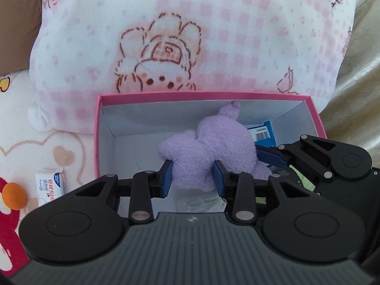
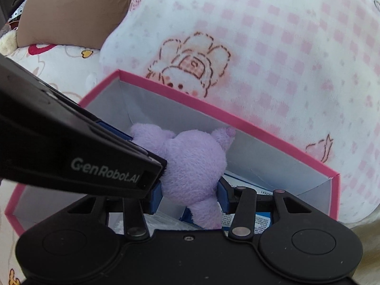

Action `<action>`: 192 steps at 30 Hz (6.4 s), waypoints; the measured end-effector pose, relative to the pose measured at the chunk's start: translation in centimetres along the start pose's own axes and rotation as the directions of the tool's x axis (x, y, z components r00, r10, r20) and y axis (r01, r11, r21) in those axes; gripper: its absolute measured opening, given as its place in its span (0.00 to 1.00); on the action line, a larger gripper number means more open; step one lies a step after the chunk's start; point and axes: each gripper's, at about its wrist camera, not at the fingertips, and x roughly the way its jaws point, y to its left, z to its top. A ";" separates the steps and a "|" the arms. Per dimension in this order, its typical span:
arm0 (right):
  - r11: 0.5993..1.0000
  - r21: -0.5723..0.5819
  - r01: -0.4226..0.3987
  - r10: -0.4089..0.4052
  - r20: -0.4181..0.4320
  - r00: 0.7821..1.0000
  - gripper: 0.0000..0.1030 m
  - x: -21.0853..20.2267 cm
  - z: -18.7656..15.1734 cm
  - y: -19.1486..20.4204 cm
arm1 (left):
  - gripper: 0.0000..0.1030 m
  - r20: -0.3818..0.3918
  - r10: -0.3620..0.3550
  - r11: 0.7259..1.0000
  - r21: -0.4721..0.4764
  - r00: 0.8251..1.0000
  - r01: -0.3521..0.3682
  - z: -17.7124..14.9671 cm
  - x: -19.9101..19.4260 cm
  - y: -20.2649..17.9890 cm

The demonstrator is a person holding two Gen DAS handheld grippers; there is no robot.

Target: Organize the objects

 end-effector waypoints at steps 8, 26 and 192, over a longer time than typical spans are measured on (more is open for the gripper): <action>1.000 0.005 -0.026 0.026 -0.043 0.999 0.52 1.2 0.1 -0.3 | 0.34 0.004 0.016 1.000 -0.015 1.000 -0.016 -0.1 0.5 0.2; 0.977 0.159 -0.140 0.124 0.105 0.987 0.63 -8.1 -2.6 1.8 | 0.38 0.061 -0.022 0.995 0.103 0.998 0.016 -1.3 -8.9 2.3; 0.943 -0.327 0.056 -0.105 -0.132 0.986 0.90 8.5 5.2 24.5 | 0.24 0.184 -0.253 0.896 -0.327 0.950 0.302 -12.7 -3.5 28.0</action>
